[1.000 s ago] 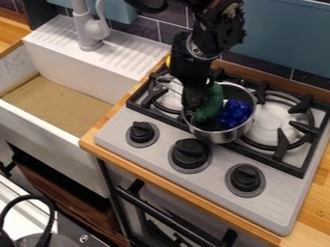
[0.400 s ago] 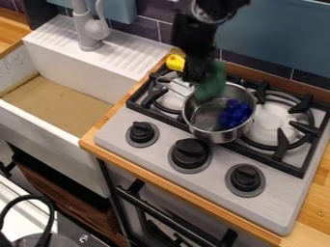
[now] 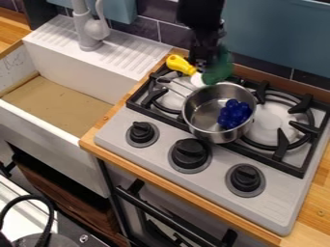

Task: Moved out broccoli from the silver pot to upper right burner

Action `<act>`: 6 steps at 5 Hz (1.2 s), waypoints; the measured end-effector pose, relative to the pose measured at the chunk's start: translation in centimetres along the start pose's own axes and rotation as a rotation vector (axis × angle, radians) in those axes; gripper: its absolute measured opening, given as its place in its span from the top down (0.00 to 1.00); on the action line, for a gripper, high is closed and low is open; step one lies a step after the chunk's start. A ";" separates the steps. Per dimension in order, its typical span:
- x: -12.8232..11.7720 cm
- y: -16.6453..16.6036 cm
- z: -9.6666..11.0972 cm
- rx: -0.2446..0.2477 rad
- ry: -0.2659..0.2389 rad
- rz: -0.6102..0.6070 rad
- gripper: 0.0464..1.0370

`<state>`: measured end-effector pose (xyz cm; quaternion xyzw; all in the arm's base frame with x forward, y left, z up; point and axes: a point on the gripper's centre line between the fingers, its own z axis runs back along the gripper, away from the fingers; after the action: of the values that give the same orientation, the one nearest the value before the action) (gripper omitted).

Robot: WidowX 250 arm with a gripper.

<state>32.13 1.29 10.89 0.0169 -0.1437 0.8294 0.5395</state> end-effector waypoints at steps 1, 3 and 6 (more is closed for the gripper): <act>-1.9 -0.1 0.6 -0.058 0.030 -0.008 0.76; -5.4 0.0 0.2 -0.042 0.137 -0.040 0.76; -9.9 0.3 -2.7 -0.125 0.052 -0.084 0.76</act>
<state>36.33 -6.96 6.47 -0.0321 -0.1804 0.7955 0.5776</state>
